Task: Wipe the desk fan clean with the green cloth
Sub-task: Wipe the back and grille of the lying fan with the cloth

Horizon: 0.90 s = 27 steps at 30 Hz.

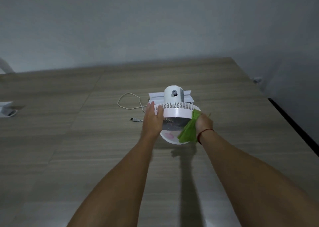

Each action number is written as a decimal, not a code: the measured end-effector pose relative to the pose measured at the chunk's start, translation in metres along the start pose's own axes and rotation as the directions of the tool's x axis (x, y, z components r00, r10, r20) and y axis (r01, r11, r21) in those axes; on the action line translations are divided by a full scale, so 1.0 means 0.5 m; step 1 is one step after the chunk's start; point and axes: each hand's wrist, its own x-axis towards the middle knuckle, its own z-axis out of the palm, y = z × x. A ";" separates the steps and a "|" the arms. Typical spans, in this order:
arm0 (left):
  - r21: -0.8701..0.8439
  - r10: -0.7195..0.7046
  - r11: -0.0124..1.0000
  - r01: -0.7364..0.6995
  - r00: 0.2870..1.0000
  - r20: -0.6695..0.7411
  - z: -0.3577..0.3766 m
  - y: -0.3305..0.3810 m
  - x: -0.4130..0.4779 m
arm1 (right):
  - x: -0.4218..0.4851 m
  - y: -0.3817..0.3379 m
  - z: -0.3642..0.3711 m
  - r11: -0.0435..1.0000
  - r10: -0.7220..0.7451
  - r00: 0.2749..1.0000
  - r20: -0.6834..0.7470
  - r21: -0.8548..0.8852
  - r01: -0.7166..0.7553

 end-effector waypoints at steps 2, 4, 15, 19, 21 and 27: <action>0.009 -0.011 1.000 0.011 1.000 0.006 0.002 0.005 0.004 | -0.022 -0.020 0.014 0.971 -0.206 0.975 -0.078 -0.143 0.194; -0.006 -0.029 1.000 0.029 1.000 -0.003 0.006 0.009 0.007 | -0.042 -0.032 0.025 0.836 -0.482 0.876 0.002 -0.297 0.461; 0.019 0.000 1.000 0.001 0.999 -0.044 0.013 0.011 0.003 | -0.034 -0.025 0.014 0.498 -0.722 0.616 0.315 -0.380 0.779; 0.048 0.021 0.999 -0.019 0.999 -0.047 0.010 -0.006 0.002 | 0.007 -0.002 -0.016 0.847 -0.395 0.905 0.158 -0.320 0.425; 0.058 0.015 0.998 -0.011 0.998 -0.066 0.008 -0.015 0.001 | 0.022 0.010 -0.014 0.913 -0.288 0.945 0.152 -0.253 0.319; 0.042 0.047 0.998 -0.044 0.996 -0.082 0.019 -0.020 0.012 | 0.075 0.024 -0.015 0.994 0.017 0.968 0.252 0.097 -0.043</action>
